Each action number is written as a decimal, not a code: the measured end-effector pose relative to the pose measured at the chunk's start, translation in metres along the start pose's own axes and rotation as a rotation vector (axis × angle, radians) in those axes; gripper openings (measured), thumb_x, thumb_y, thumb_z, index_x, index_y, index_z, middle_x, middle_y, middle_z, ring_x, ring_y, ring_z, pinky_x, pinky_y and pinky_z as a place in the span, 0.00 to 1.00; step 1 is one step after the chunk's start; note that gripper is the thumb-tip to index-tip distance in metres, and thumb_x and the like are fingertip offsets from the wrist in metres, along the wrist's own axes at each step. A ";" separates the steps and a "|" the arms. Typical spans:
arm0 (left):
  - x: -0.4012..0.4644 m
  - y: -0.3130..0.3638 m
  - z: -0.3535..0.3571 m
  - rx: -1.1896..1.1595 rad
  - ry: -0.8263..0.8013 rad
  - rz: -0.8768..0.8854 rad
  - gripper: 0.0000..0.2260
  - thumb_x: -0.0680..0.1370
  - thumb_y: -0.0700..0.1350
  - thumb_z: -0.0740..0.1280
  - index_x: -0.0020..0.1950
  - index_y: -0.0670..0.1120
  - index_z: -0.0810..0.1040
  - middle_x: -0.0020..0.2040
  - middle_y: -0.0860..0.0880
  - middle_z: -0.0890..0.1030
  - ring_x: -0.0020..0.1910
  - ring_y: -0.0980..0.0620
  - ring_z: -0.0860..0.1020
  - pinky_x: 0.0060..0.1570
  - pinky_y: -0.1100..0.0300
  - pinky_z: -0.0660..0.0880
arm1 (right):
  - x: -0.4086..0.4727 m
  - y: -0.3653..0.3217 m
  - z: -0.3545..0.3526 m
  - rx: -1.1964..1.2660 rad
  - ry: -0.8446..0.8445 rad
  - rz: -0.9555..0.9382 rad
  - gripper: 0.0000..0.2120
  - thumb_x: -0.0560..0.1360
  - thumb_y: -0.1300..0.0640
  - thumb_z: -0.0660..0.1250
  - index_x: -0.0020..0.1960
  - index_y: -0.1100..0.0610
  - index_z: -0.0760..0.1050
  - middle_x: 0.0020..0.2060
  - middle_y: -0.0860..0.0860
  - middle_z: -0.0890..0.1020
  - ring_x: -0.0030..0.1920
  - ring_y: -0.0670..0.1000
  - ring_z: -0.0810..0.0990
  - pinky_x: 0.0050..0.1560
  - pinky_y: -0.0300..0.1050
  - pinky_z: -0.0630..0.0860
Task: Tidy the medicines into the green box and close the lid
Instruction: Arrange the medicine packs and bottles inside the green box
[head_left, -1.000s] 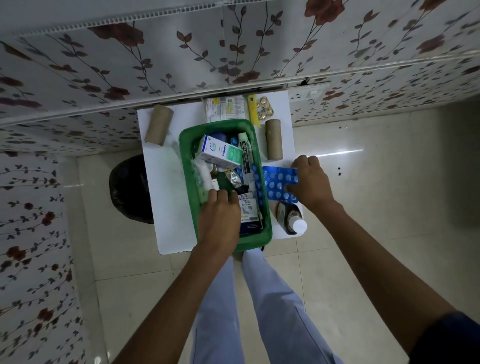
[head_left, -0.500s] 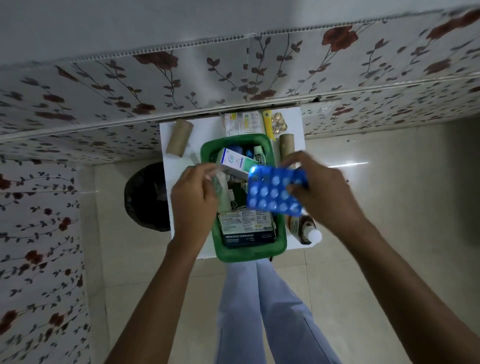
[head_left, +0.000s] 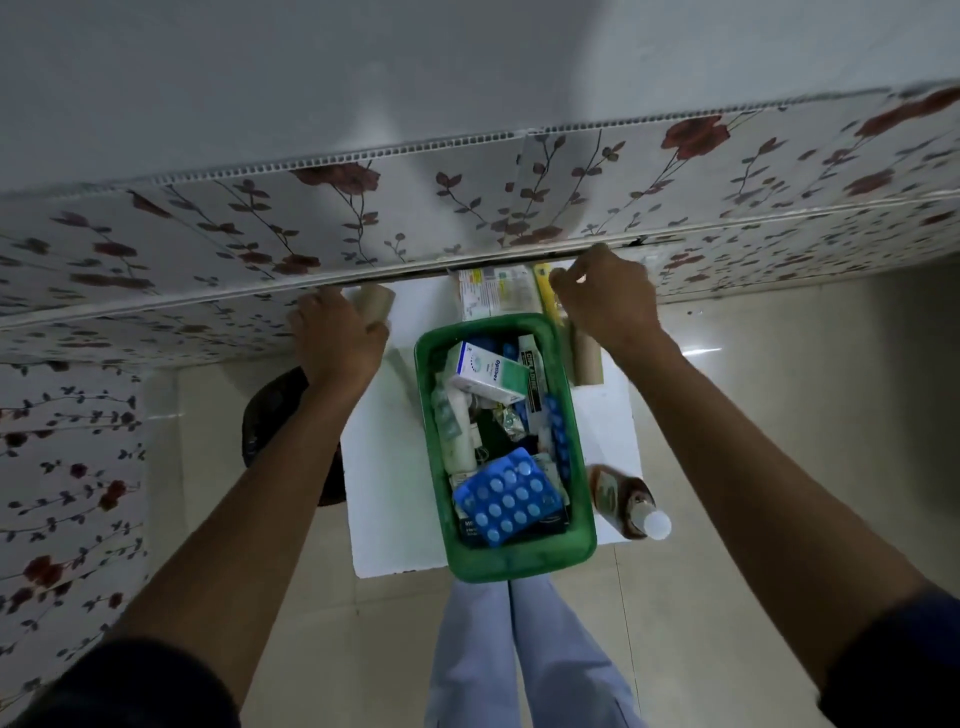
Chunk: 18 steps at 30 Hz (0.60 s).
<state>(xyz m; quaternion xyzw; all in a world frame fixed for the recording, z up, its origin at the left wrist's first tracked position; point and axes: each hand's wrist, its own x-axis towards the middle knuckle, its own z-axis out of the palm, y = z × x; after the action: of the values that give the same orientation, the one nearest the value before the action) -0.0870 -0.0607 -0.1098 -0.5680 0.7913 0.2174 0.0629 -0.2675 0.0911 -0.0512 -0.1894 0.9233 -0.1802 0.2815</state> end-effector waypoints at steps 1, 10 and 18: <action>0.007 -0.002 0.005 0.022 -0.037 0.001 0.28 0.71 0.47 0.70 0.64 0.34 0.66 0.63 0.32 0.70 0.62 0.33 0.68 0.60 0.44 0.67 | 0.014 -0.002 0.003 -0.030 -0.070 0.055 0.17 0.74 0.47 0.61 0.50 0.62 0.74 0.48 0.62 0.81 0.50 0.60 0.79 0.51 0.47 0.74; 0.007 -0.009 -0.003 -0.331 -0.016 -0.031 0.15 0.69 0.48 0.72 0.45 0.36 0.79 0.40 0.41 0.80 0.36 0.46 0.76 0.30 0.60 0.67 | 0.048 -0.021 0.032 0.295 -0.360 0.307 0.17 0.67 0.56 0.74 0.51 0.63 0.73 0.40 0.57 0.78 0.41 0.53 0.77 0.52 0.48 0.77; -0.038 -0.010 -0.038 -0.748 -0.007 -0.096 0.10 0.68 0.47 0.73 0.44 0.43 0.79 0.41 0.45 0.81 0.38 0.49 0.77 0.42 0.55 0.74 | 0.028 -0.014 0.001 0.655 -0.268 0.308 0.09 0.69 0.62 0.72 0.46 0.64 0.75 0.43 0.60 0.81 0.42 0.57 0.80 0.37 0.45 0.79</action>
<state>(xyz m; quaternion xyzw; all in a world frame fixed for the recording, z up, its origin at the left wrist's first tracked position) -0.0592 -0.0463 -0.0649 -0.5873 0.6294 0.4902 -0.1363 -0.2854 0.0665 -0.0586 0.0298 0.7894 -0.3949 0.4690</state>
